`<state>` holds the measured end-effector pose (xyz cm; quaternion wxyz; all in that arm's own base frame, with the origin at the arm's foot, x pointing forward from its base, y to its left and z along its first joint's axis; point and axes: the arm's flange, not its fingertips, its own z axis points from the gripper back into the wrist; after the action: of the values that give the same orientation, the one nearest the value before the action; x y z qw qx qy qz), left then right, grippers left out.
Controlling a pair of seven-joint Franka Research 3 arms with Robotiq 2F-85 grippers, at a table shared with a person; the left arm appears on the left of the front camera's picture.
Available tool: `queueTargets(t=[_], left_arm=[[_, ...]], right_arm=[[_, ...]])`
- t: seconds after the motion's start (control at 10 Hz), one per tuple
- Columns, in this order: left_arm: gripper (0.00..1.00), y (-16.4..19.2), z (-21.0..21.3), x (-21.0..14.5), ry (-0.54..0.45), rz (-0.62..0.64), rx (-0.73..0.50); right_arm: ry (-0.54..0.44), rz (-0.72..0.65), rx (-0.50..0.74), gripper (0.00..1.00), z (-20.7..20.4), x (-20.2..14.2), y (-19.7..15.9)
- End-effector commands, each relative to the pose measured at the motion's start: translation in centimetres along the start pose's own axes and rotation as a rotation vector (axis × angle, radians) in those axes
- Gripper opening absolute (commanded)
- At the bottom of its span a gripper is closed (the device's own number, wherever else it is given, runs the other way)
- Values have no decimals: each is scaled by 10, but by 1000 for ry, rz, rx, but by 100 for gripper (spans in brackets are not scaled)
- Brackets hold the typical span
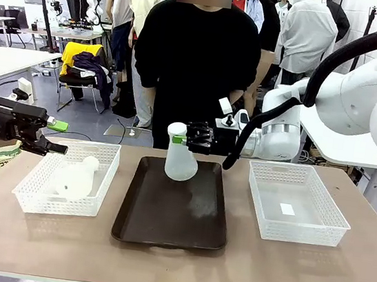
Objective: Prepare the laboratory tools.
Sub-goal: Place the picked Big flask upright in the Handle tray as instructed by the person.
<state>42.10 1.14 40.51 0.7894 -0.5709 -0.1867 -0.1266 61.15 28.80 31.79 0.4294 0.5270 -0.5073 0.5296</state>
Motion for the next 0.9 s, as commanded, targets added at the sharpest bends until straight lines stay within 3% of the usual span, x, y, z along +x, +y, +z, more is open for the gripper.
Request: queueTargets(t=[0.0, 0.6, 0.7, 0.8], left_arm=[[100, -1, 1, 0, -6, -5, -9], [100, -1, 1, 0, -6, -5, -9], [100, -1, 1, 0, -6, -5, -9], [100, -1, 1, 0, -6, -5, -9]], right_arm=[[-38, 2, -19, 0, -1, -11, -8], [-64, -68, -54, 0, 5, -32, -17], [-80, -87, -64, 13, 7, -36, -16], [-86, -97, -71, 32, 10, -40, -16]])
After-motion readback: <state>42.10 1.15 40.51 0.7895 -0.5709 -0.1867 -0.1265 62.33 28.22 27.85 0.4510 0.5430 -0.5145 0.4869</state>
